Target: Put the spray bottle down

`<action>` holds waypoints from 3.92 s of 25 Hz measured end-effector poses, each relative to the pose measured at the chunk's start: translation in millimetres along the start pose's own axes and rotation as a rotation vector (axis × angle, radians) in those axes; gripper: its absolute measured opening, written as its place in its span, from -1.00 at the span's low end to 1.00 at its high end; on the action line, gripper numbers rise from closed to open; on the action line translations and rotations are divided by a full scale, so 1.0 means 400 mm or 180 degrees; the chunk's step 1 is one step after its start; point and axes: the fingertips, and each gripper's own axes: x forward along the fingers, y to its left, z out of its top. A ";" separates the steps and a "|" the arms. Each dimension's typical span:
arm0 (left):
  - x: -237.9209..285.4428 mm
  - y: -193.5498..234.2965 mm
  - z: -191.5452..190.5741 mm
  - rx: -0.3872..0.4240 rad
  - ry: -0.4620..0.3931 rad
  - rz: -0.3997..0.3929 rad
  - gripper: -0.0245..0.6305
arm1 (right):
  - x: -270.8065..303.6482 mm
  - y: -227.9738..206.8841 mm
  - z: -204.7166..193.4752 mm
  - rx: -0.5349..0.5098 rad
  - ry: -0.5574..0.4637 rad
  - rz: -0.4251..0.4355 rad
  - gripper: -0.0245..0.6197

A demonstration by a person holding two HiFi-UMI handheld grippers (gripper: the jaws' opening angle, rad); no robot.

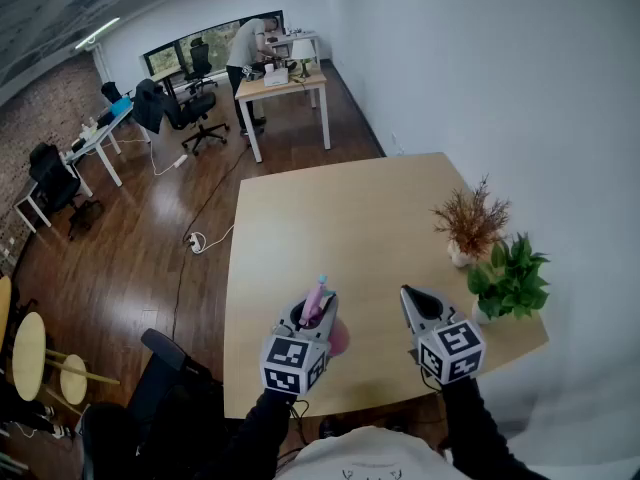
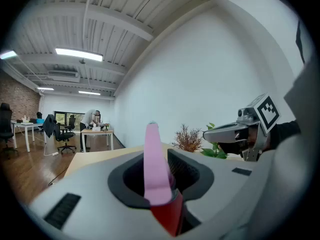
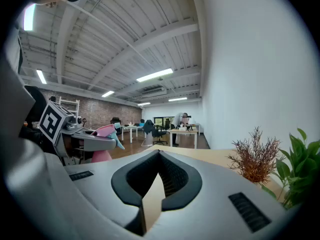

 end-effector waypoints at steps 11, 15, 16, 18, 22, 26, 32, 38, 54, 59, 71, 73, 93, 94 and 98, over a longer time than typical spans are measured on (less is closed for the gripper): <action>0.006 0.006 -0.007 -0.0016 0.0036 -0.0007 -0.62 | 0.002 -0.002 0.002 0.0006 0.0011 -0.0025 -1.00; 0.015 0.008 -0.010 -0.0019 0.0036 -0.0019 -0.62 | 0.003 -0.006 -0.002 0.0008 0.0019 -0.0045 -0.99; 0.018 0.009 -0.012 -0.0018 0.0039 -0.0024 -0.62 | 0.003 -0.008 -0.004 0.0010 0.0022 -0.0051 -0.99; 0.027 0.012 -0.015 -0.0014 0.0050 -0.0032 -0.62 | 0.004 -0.013 -0.008 0.0014 0.0033 -0.0065 -1.00; 0.055 0.022 -0.014 0.0005 0.0053 -0.0047 -0.62 | 0.008 -0.025 -0.014 0.0026 0.0062 -0.0097 -0.99; 0.092 0.027 -0.029 0.0059 0.0089 -0.0088 -0.62 | 0.006 -0.029 -0.024 0.0050 0.0099 -0.0133 -0.99; 0.203 0.036 -0.057 0.0160 0.0096 -0.0164 -0.62 | -0.003 -0.052 -0.031 0.0049 0.0134 -0.0236 -0.99; 0.323 0.032 -0.076 0.0257 0.0032 -0.0279 -0.62 | -0.031 -0.065 -0.065 0.0071 0.0244 -0.0367 -0.99; 0.564 0.008 -0.169 0.0426 0.0009 -0.0252 -0.62 | -0.125 -0.123 -0.131 0.0200 0.0450 -0.0750 -0.99; 0.604 -0.005 -0.199 0.0458 0.0057 -0.0192 -0.62 | -0.152 -0.150 -0.150 0.0201 0.0482 -0.0827 -0.99; 0.610 -0.030 -0.221 0.0392 0.0108 -0.0334 -0.25 | -0.152 -0.160 -0.152 0.0207 0.0479 -0.0787 -0.99; 0.600 -0.036 -0.227 0.0403 0.0146 -0.0386 -0.13 | -0.146 -0.156 -0.147 0.0200 0.0467 -0.0763 -0.99; 0.140 0.002 -0.179 0.0017 0.0091 0.0049 -0.78 | -0.051 -0.078 -0.108 0.0159 0.0230 -0.0402 -0.99; 0.122 -0.007 -0.163 0.0015 0.0051 0.0024 -0.90 | -0.048 -0.072 -0.102 0.0156 0.0208 -0.0383 -0.99; 0.068 -0.038 -0.109 0.0036 0.0005 -0.0107 -0.95 | -0.033 -0.047 -0.078 0.0126 0.0124 -0.0300 -0.99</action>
